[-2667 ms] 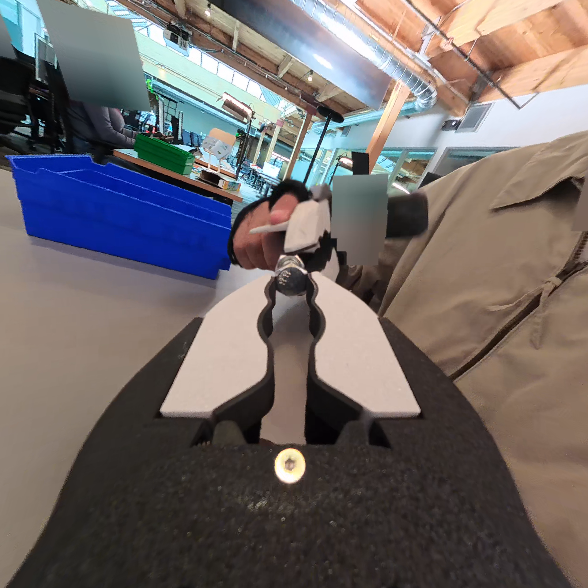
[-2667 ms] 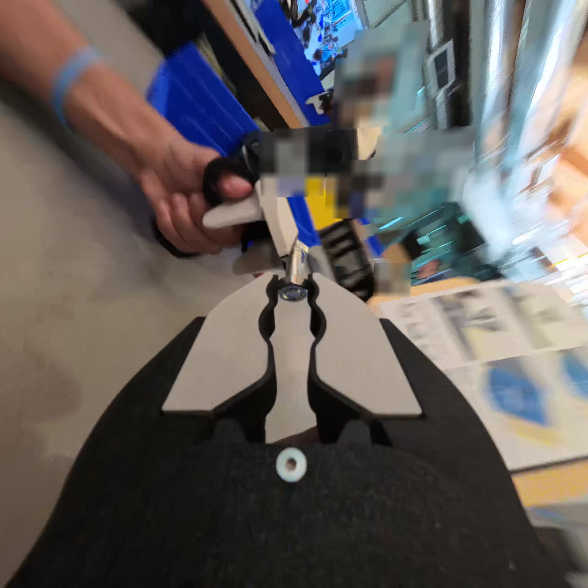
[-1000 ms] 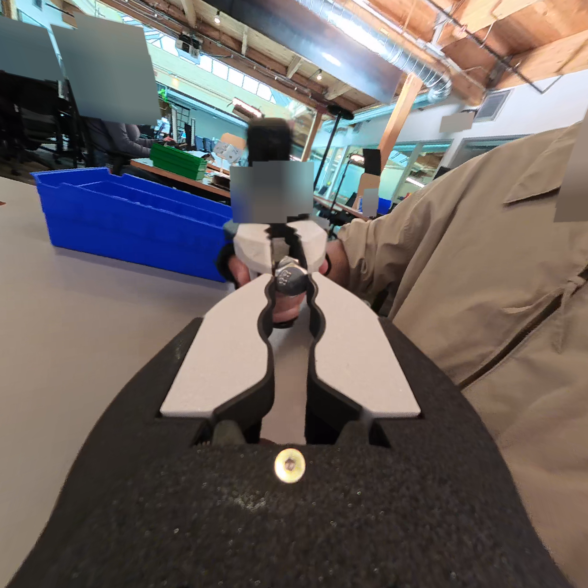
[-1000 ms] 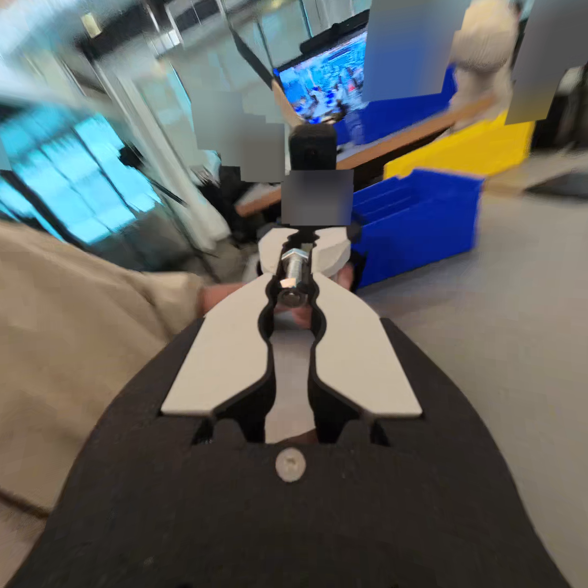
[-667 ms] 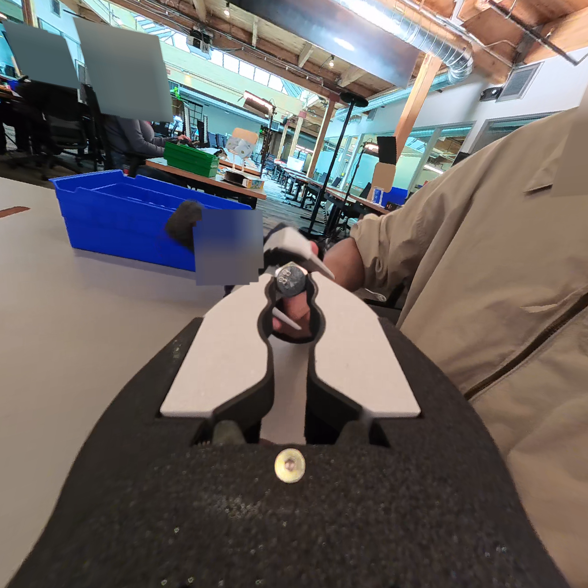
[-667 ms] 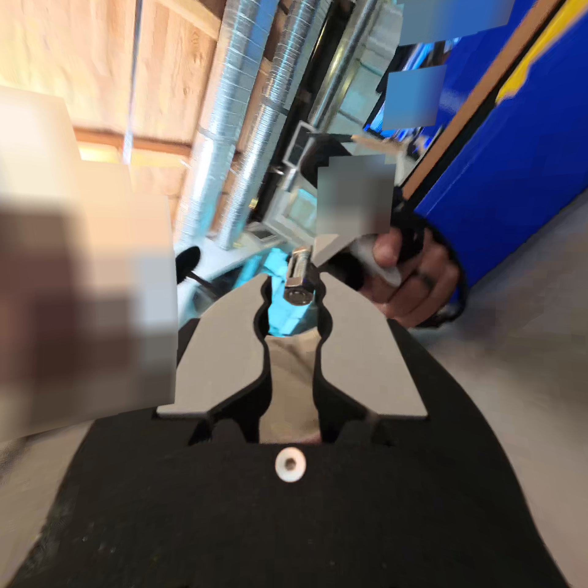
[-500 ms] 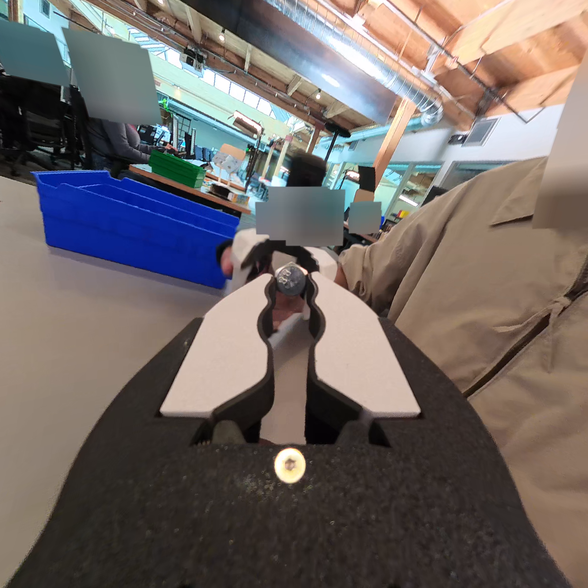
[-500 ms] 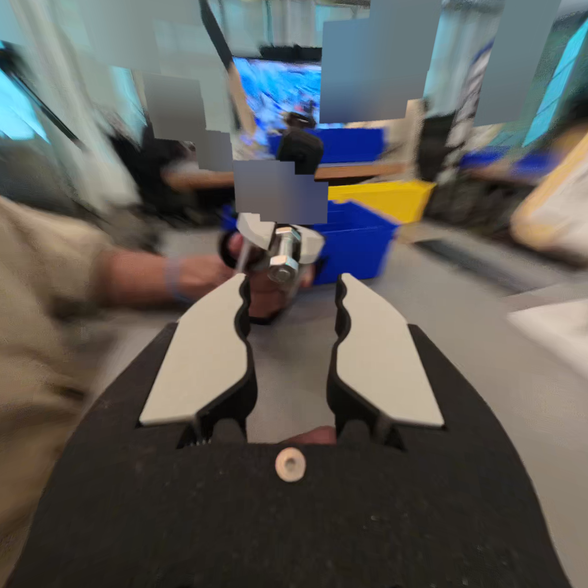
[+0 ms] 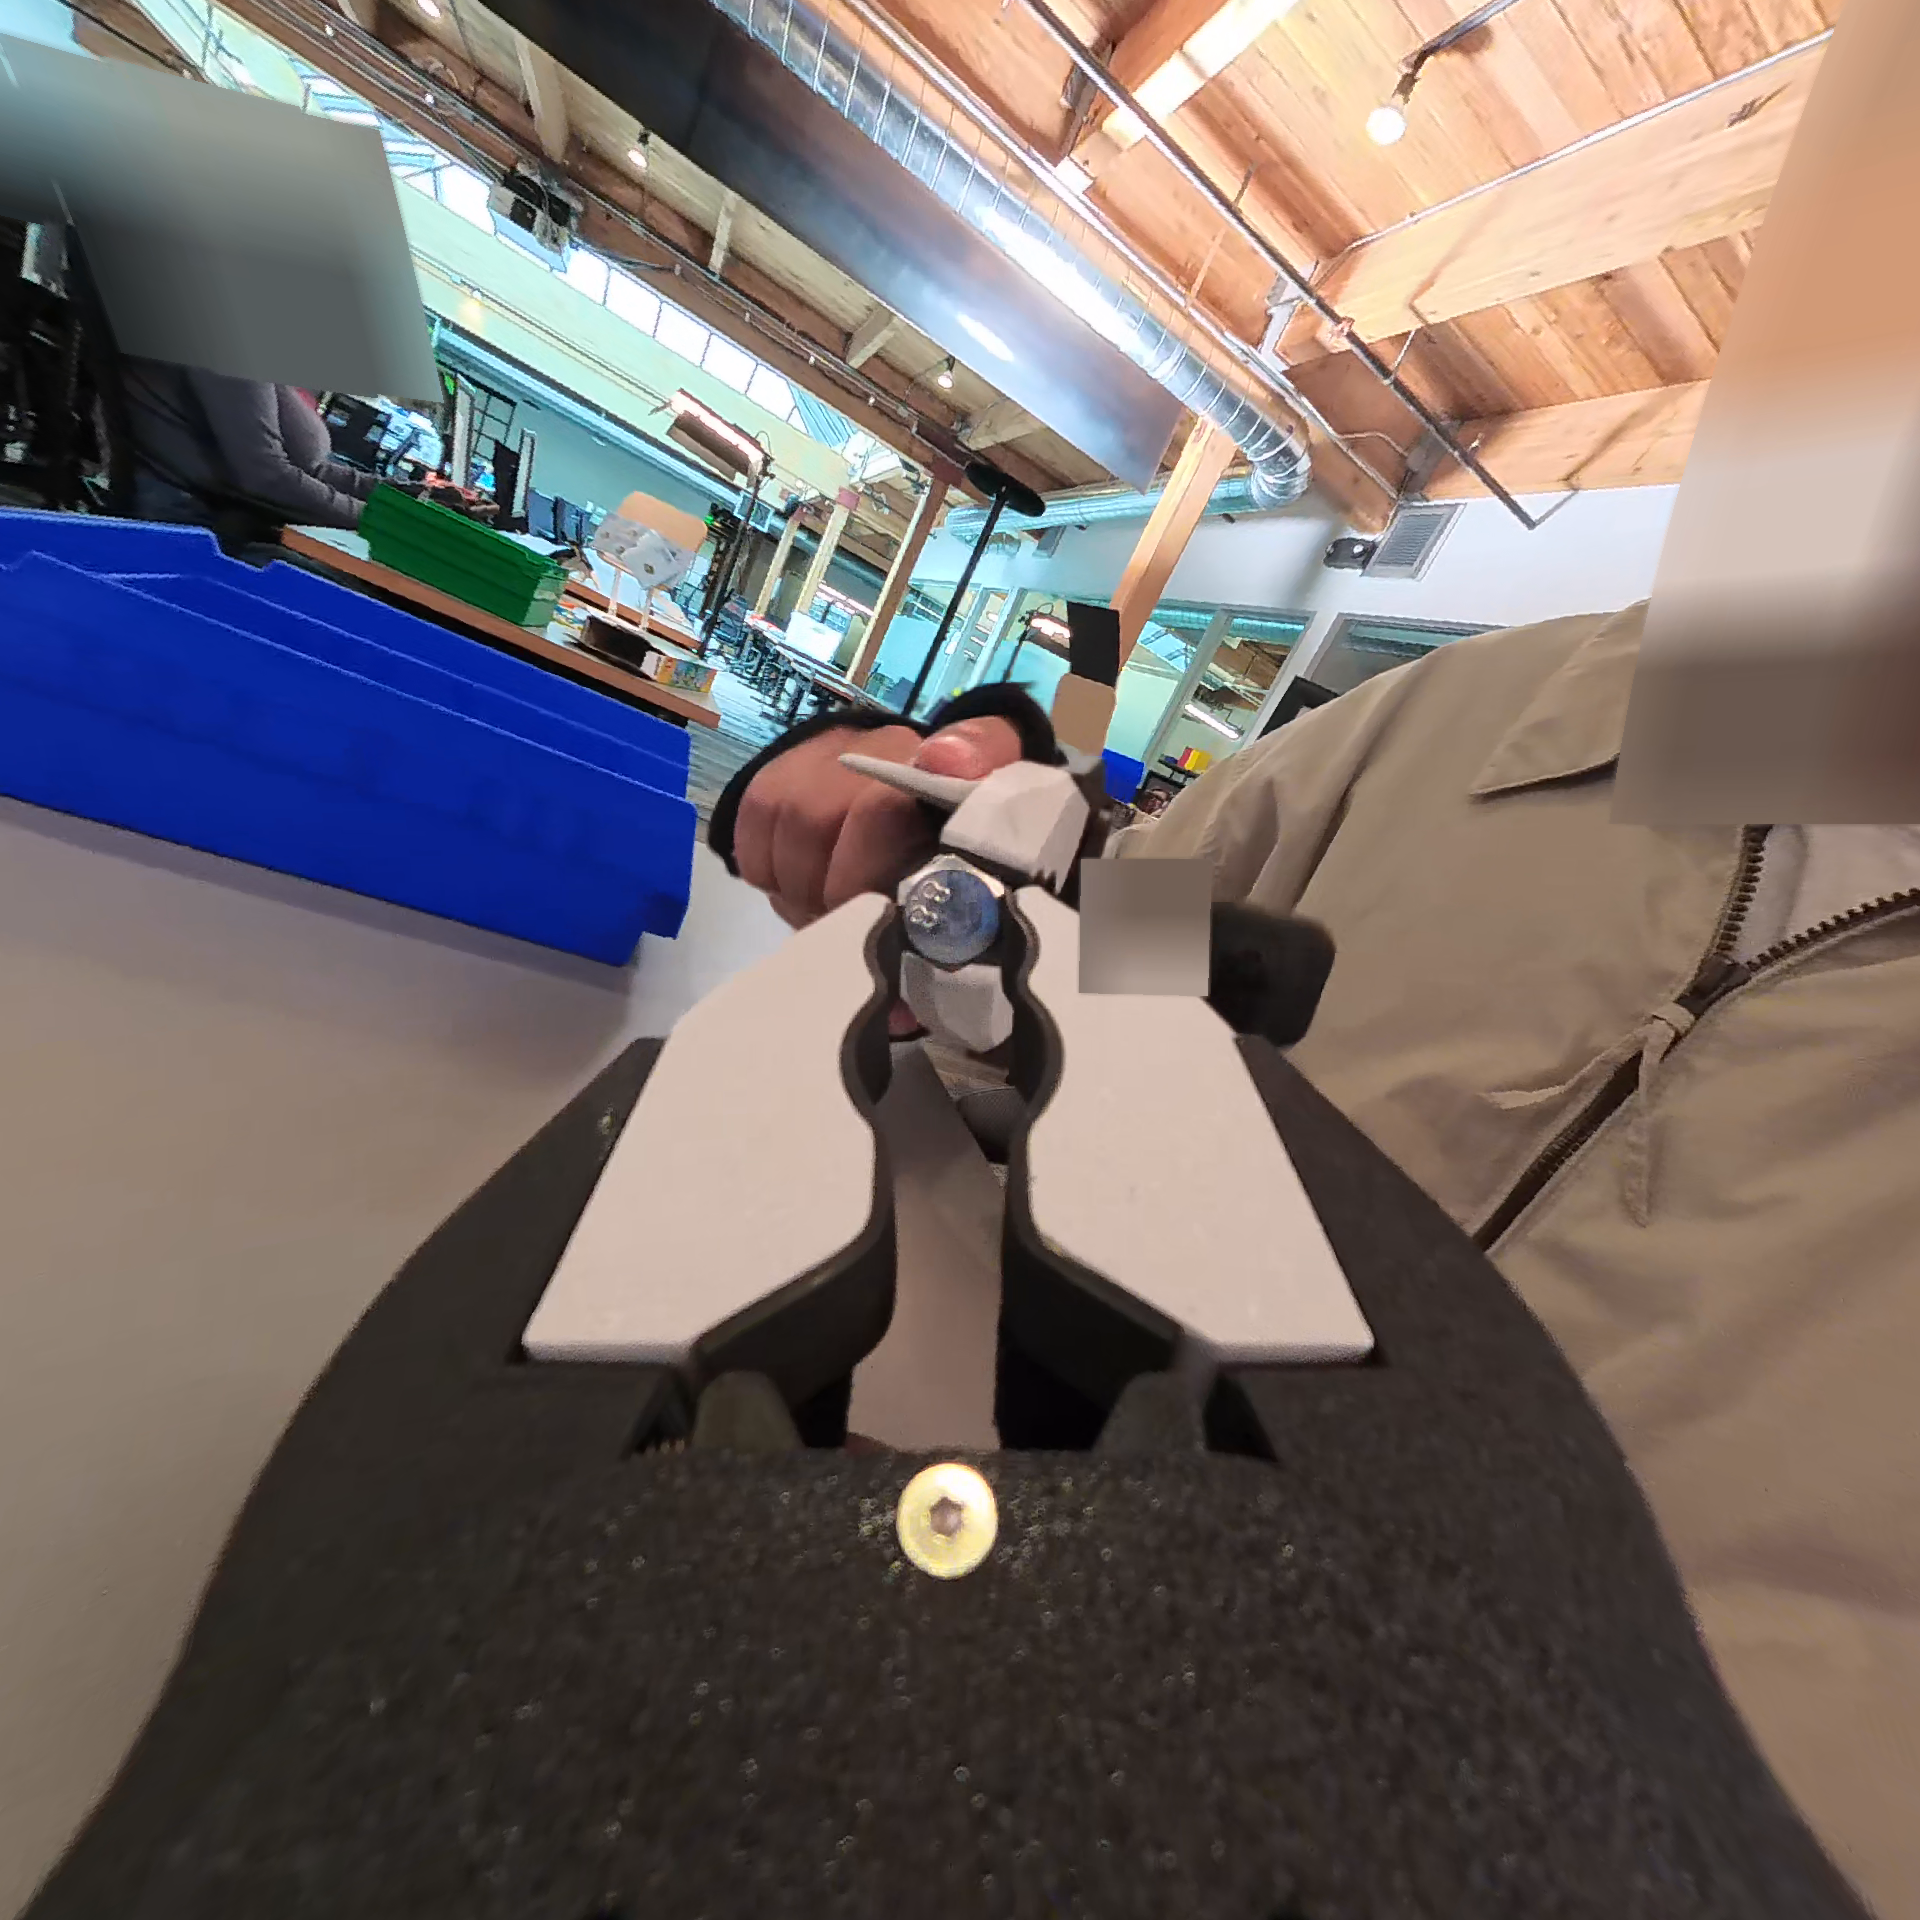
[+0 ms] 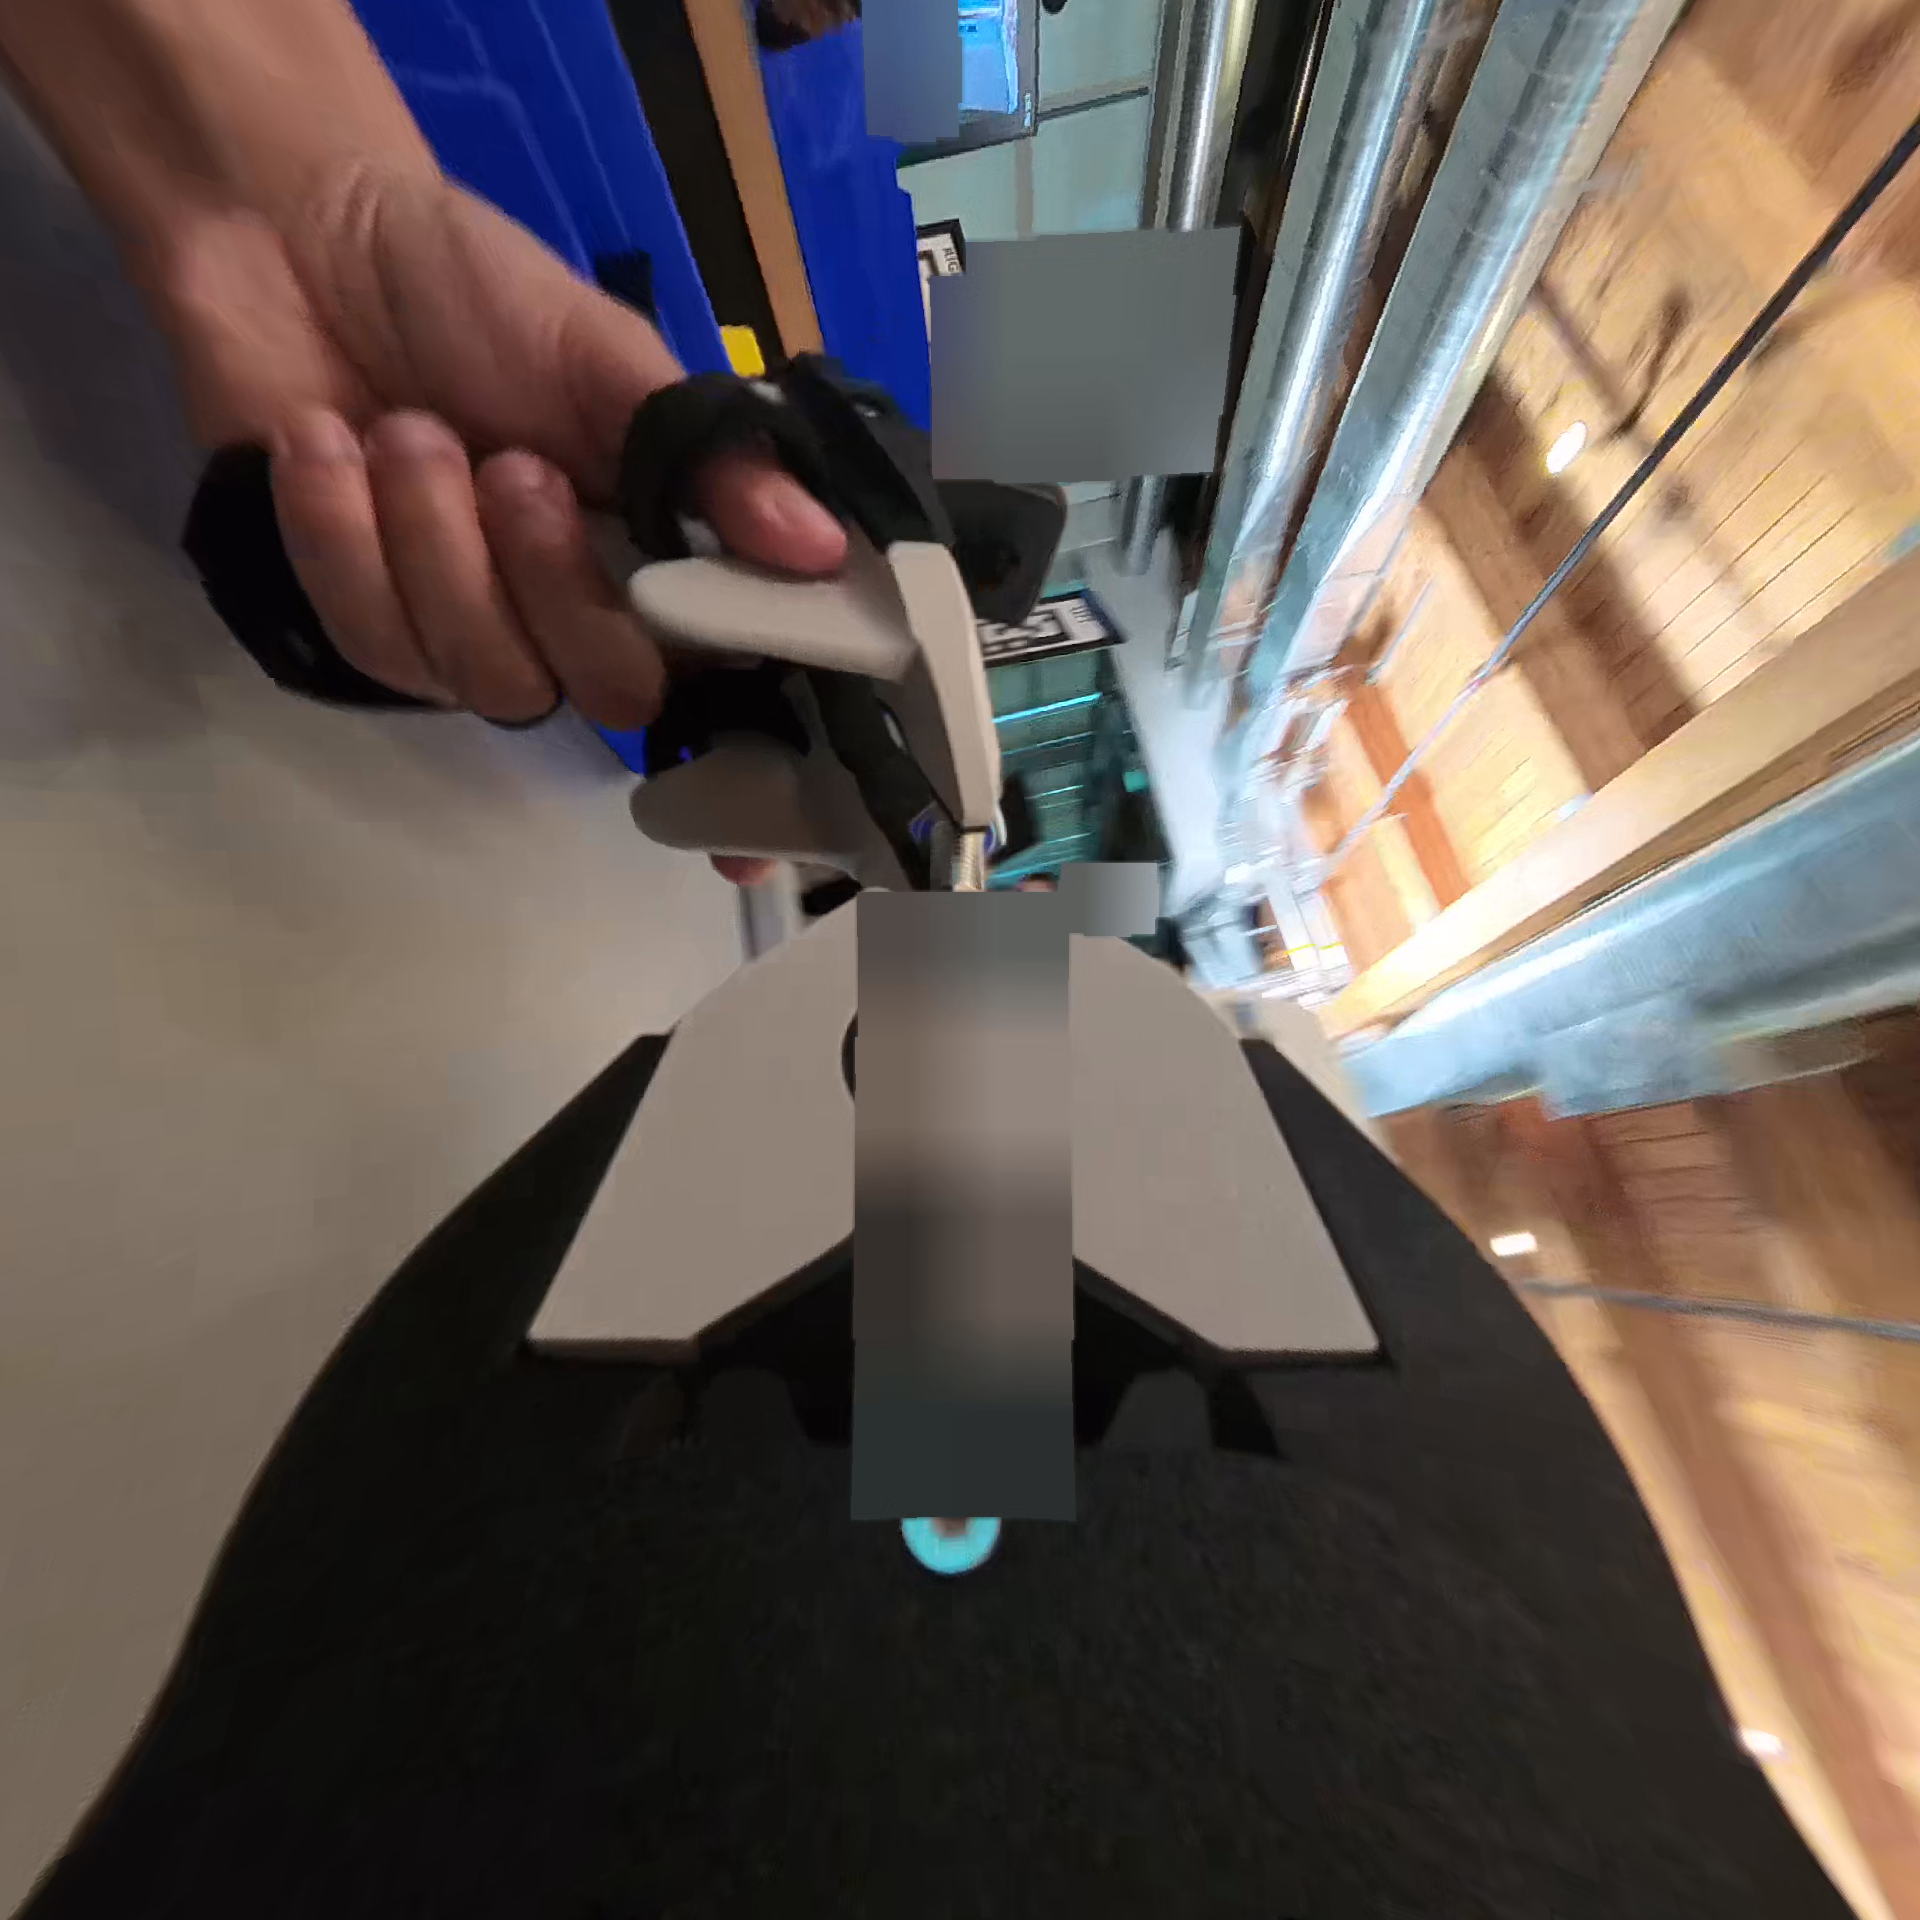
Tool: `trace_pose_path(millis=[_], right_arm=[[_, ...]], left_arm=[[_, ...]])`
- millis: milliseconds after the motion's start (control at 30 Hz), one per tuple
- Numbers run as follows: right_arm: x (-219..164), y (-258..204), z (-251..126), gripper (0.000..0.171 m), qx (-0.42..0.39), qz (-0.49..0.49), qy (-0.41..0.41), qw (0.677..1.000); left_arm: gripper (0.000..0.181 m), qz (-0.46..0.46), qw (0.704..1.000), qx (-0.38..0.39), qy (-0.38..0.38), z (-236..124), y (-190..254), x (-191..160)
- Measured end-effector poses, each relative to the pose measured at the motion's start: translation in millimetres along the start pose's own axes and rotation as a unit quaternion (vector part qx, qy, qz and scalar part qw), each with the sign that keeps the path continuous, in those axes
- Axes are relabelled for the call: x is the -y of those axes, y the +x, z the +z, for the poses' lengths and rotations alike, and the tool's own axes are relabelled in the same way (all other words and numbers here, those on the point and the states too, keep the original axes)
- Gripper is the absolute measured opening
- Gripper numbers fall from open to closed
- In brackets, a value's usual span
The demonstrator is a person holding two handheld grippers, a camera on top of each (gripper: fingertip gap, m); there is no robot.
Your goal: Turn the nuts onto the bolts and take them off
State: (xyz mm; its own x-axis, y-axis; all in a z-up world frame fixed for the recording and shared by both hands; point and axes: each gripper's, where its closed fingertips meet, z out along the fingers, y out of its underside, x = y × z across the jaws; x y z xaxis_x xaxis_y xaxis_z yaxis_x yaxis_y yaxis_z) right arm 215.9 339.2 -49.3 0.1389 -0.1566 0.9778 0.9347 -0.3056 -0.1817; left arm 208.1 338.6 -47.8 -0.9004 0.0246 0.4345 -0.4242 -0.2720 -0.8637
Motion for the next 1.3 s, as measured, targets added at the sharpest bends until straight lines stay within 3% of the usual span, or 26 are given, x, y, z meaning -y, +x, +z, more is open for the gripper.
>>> trace_pose_path(millis=[33,133,233,333,433,533,567,600,667,700,733,767,800,867,900,933,967,1000,1067,1100,1233,1267,1300], right_arm=[[-1,0,0,0.018,0.018,0.056,0.003,0.998],[1,-3,2,0.018,0.084,0.293,0.027,0.952],[5,-4,3,0.018,0.151,0.536,0.062,0.828],[6,-4,4,0.017,0.213,0.738,0.095,0.633],[8,-5,4,0.017,0.264,0.869,0.126,0.399],[12,-3,1,0.025,0.321,0.922,0.159,0.149],[10,-3,2,0.029,0.321,0.928,0.166,0.084],[10,-4,2,0.033,0.317,0.93,0.175,0.06],[12,-2,0,0.04,0.307,0.926,0.199,0.092],[14,-2,-1,0.044,0.299,0.922,0.203,0.138],[17,-5,-2,0.048,0.294,0.912,0.196,0.208],[21,-10,-3,0.053,0.293,0.888,0.183,0.303],[23,-21,-3,0.058,0.288,0.845,0.157,0.422],[13,-41,0,0.063,0.245,0.703,0.072,0.664],[3,-43,1,0.063,0.206,0.606,0.03,0.768],[-8,-38,3,0.062,0.151,0.488,-0.009,0.86],[-14,-27,3,0.056,0.088,0.354,-0.034,0.931],[-13,-16,2,0.05,0.033,0.212,-0.042,0.976],[2,-9,1,0.039,-0.026,-0.002,-0.033,0.999],[7,-12,4,0.042,-0.027,-0.036,-0.03,0.999],[9,-4,12,0.038,-0.04,-0.04,-0.022,0.998],[10,-2,13,0.022,-0.039,-0.045,-0.019,0.998],[10,-1,13,0.018,-0.034,-0.046,-0.014,0.998]], left_arm=[[0.017,0.006,1.0,0.005,-0.004,0,-1,0],[0.017,0.031,0.999,0.019,-0.013,-1,0,0],[0.017,0.056,0.998,0.034,-0.022,-2,1,1],[0.017,0.071,0.996,0.048,-0.03,-4,-2,1],[0.017,0.082,0.994,0.058,-0.038,-5,-3,0],[0.017,0.091,0.993,0.057,-0.044,-4,-1,-1],[0.017,0.096,0.992,0.066,-0.047,-4,-3,-1],[0.017,0.094,0.992,0.064,-0.051,-4,-3,-2],[0.017,0.083,0.994,0.055,-0.042,-4,-1,0],[0.017,0.076,0.995,0.05,-0.033,-5,-2,1],[0.017,0.065,0.997,0.043,-0.025,-6,-1,4],[0.017,0.057,0.997,0.04,-0.014,-8,-1,7],[0.017,0.051,0.998,0.038,-0.003,-10,-2,10],[0.017,0.038,0.999,0.031,0.008,-13,-2,13],[0.017,0.033,0.999,0.032,0.013,-14,-4,14],[0.017,0.026,0.999,0.028,0.014,-14,-4,14],[0.017,0.022,0.999,0.026,0.015,-15,-5,14],[0.017,0.02,0.999,0.028,0.017,-15,-6,14],[0.017,0.008,1.0,0.017,0.016,-14,-5,12],[0.017,0.004,1.0,0.013,0.018,-14,-5,12],[0.017,0.0,1.0,0.003,0.001,-9,-2,5],[0.017,0.001,1.0,0.001,-0.001,-8,-1,4],[0.017,0.001,1.0,0.001,0.0,-8,-1,4]])
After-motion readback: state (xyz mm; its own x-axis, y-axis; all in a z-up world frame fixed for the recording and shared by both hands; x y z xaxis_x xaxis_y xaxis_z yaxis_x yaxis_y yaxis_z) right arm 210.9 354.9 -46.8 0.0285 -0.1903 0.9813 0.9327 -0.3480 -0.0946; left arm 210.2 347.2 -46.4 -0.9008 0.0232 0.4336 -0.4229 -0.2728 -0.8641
